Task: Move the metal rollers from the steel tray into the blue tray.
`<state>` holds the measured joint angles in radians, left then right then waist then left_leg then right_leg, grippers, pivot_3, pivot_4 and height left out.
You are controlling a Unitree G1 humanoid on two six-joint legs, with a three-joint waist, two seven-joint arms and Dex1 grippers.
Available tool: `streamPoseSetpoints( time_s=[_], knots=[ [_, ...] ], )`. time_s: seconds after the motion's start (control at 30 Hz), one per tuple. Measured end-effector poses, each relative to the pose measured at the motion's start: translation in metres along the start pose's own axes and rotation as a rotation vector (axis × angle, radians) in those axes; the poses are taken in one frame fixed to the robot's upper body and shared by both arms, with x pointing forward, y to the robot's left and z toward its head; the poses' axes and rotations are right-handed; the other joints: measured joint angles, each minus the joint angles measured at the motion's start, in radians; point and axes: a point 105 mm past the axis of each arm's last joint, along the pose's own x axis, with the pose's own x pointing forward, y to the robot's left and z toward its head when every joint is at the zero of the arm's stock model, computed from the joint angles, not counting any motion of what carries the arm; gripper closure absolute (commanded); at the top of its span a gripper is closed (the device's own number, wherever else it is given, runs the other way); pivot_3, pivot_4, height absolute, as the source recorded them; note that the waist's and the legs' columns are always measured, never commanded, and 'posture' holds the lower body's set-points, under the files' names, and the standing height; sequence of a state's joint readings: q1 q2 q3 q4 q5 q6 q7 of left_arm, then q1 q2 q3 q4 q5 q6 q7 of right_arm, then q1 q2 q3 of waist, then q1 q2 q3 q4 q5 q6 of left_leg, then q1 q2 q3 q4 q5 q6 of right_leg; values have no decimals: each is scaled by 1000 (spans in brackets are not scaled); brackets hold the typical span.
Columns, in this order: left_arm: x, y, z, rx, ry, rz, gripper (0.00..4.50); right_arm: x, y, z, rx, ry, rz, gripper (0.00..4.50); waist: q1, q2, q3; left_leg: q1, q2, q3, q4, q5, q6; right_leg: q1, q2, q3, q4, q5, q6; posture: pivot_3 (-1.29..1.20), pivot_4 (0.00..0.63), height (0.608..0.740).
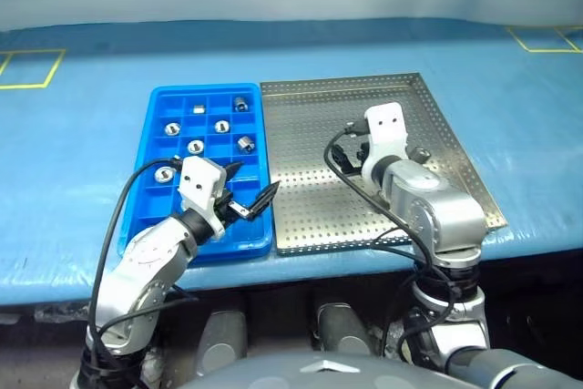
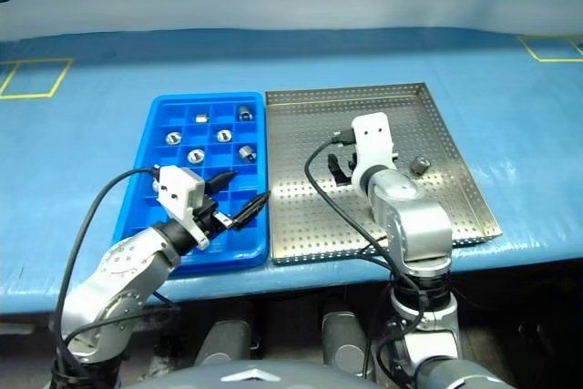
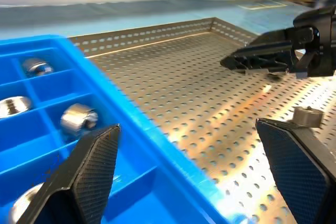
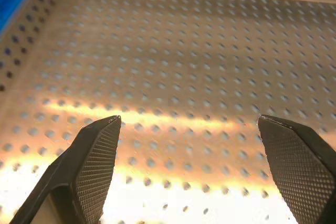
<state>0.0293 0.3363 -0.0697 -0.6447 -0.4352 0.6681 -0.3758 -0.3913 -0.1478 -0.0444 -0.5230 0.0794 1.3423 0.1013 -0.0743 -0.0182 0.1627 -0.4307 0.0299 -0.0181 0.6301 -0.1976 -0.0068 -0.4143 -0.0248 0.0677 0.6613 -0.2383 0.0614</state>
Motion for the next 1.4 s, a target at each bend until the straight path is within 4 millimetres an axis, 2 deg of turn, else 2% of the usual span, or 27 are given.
streamPoseSetpoints(
  time_s=[0.13, 0.43, 0.63, 0.67, 0.73, 0.8, 0.83, 0.93, 1.13, 1.2, 1.33, 1.4],
  knots=[
    [5, -10, -5, -5, 20, -65, 0, -12, -13, -20, 47, 77, -56, 128, -20, 0, 0, 0, 0, 0, 0, 0, 0, 1, 0, 1, 0, -2, 4, -137, 150, 740],
    [3, -32, -20, 46, 111, -235, 0, -23, -18, -60, 129, 241, -74, 128, -36, 0, 0, 0, 0, 0, 1, 0, 0, 1, 0, 2, 0, -3, 3, -130, 150, 740],
    [0, -39, -26, 70, 150, -293, 0, -24, -21, -70, 149, 276, -82, 128, -41, 0, 0, 0, 0, 0, 1, 0, 0, 1, 0, 2, -1, -4, 2, -126, 150, 740],
    [0, -39, -26, 72, 150, -295, 0, -22, -20, -71, 153, 278, -79, 298, -43, 0, 0, 0, 0, 1, 1, 0, 0, 1, 0, 2, -1, -4, 2, -126, 150, 740],
    [0, -40, -26, 71, 149, -299, 0, -20, -20, -71, 155, 273, -78, 704, -44, 0, 0, 0, 0, 1, 1, 0, 0, 1, 0, 3, -1, -4, 2, -118, 150, 740],
    [1, -41, -26, 70, 143, -299, 0, -18, -20, -70, 156, 260, -75, 1334, -45, 0, 0, 0, 0, 1, 1, 0, 0, 1, 0, 3, -1, -4, 3, -111, 150, 740],
    [1, -41, -25, 70, 136, -299, 0, -16, -20, -70, 156, 256, -71, 1789, -44, 0, 0, 0, 0, 0, 1, 0, 0, 1, 0, 3, -1, -3, 4, -106, 150, 740],
    [0, -40, -27, 66, 137, -290, 0, -15, -20, -70, 152, 253, -71, 2627, -44, 0, 0, 0, 0, 0, 1, 0, 0, 1, 0, 2, -1, -3, 4, -88, 150, 740],
    [-4, -35, -32, 43, 139, -241, 0, -11, -17, -69, 130, 245, -49, 2636, -43, 0, 0, 2, 0, 1, 2, 1, 1, 2, 0, 3, 0, -4, 3, -48, 150, 740],
    [-6, -29, -31, 37, 126, -201, 0, -8, -10, -65, 111, 240, -10, 2636, -42, 0, 0, 2, 0, 1, 2, 1, 1, 1, 0, 3, 0, -4, 3, -32, 150, 740],
    [-11, -16, -26, 27, 77, -109, 0, -3, 16, -44, 35, 179, 114, 2636, -32, 0, 0, 1, 0, 1, 2, 1, 1, 1, 0, 3, 0, -4, 3, 19, 150, 740],
    [-18, -3, -24, 12, 46, -22, 0, 1, 36, -21, -48, 107, 195, 2636, -27, 0, 0, 1, 0, 1, 2, 1, 1, 1, 0, 3, 0, -3, 4, 44, 150, 740]
  ],
)
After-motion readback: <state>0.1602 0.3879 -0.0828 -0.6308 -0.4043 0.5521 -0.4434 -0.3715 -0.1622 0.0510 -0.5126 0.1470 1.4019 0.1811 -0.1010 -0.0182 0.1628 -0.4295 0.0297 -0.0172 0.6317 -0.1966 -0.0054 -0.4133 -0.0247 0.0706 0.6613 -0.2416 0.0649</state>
